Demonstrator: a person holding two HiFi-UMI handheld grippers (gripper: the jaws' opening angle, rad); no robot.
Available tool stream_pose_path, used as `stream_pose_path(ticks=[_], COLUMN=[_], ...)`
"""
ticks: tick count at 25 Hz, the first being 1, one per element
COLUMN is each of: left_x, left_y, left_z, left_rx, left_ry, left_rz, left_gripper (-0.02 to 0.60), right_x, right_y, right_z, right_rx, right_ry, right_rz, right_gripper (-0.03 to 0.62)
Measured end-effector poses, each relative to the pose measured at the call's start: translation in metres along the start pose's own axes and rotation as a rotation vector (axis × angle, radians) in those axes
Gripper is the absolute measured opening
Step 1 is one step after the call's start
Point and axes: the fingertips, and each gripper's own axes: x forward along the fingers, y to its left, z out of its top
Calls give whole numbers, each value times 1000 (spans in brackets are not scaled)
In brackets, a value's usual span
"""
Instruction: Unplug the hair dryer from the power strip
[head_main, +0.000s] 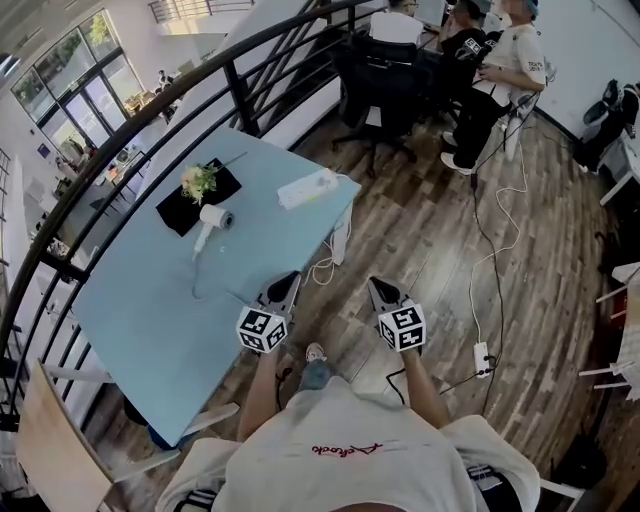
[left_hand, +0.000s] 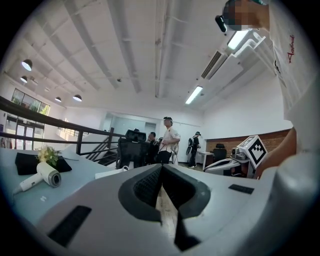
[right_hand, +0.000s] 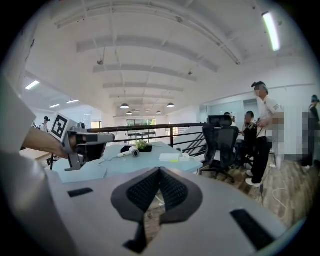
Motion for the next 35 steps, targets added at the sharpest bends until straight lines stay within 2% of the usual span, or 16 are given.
stream_pose_path(ticks=[11,17,27,35], left_x=[18,28,43,61], left_y=[95,133,147,162], left_z=[16,14,7,8], left_rx=[-13,-15,-22,-13], left_ry=[-6,-3,16,33], left_rz=[-1,-27,-70,-46], left_gripper=[9,9,9,9], right_x=[87,123,142,166], right_y=[7,14,7,-6], right_z=[44,51,58,56], right_rx=[-18,-19,-19,1], right_ry=[6,9,-4,-12], right_rz=[-22,-41,-78,-52], right_gripper=[18,17,17,17])
